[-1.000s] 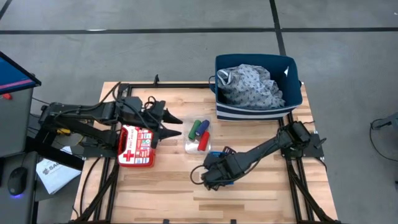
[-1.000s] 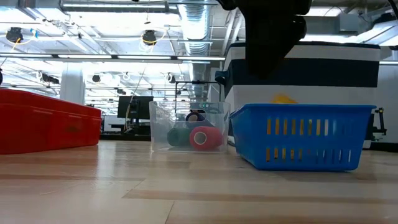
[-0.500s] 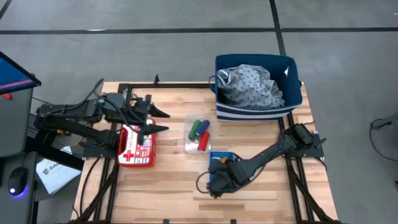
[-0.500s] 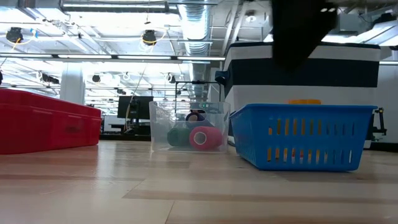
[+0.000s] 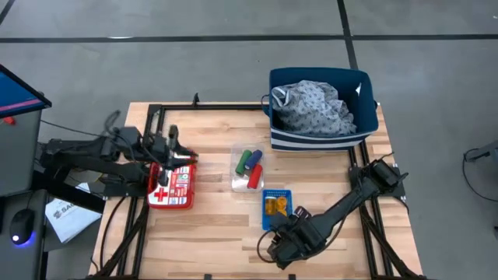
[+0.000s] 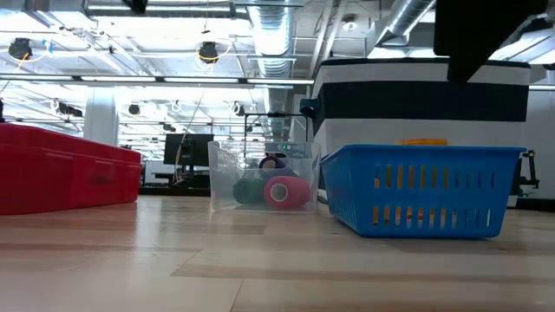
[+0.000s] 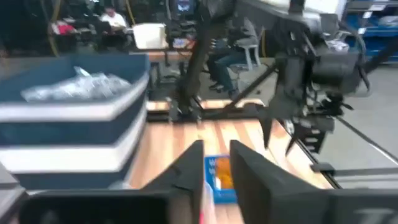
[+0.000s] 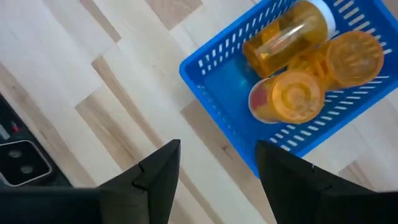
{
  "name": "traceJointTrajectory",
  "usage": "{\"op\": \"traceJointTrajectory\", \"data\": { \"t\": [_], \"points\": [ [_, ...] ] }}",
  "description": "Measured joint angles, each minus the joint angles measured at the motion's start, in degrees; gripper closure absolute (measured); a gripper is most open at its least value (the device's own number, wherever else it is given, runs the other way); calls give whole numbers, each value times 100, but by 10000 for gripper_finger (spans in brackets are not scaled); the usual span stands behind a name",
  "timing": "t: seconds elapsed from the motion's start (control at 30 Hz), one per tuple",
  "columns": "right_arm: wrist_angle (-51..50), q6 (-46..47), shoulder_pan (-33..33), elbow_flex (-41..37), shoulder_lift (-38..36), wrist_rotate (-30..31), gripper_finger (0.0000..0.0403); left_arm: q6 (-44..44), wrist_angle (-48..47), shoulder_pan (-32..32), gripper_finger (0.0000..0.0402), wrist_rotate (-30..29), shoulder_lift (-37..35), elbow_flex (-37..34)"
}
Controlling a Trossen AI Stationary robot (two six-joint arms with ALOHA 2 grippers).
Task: Pick & Place Medicine items
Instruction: Return to home position
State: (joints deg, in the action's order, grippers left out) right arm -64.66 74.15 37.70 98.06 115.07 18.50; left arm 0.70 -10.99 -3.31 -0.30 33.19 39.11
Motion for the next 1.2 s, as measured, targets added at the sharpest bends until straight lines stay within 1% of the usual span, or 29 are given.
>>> {"op": "traceJointTrajectory", "data": {
  "t": [0.1, 0.17, 0.23, 0.33, 0.53, 0.73, 0.87, 1.13, 1.2],
  "points": [
    [-22, 156, 52, 0, 0, -62, 201, -277, 481, 56, 383, 71, -251, -750],
    [-31, 247, 89, 0, 0, -146, 202, -479, 597, 98, 395, 65, -559, -1122],
    [-73, 321, 141, 2, 0, -157, 204, -596, 796, 107, 395, 56, -879, -1418],
    [-178, 395, 213, 2, 0, -82, 206, -471, 705, 107, 400, 14, -1398, -1709],
    [-366, 402, 283, 4, -59, 166, 210, -23, -55, 105, 401, -64, -2472, -1936],
    [-529, 535, 310, 2, -57, 433, 210, -156, -100, 105, 401, -61, -3288, -2520],
    [-592, 515, 302, 2, -55, 459, 210, -269, -30, 103, 401, -58, -3296, -2845],
    [-805, 496, 292, 2, -107, 459, 210, -315, 693, 104, 401, -197, -3285, -3640],
    [-850, 492, 292, 4, -116, 468, 210, -373, 1041, 105, 401, -224, -3256, -3782]
  ]
}}
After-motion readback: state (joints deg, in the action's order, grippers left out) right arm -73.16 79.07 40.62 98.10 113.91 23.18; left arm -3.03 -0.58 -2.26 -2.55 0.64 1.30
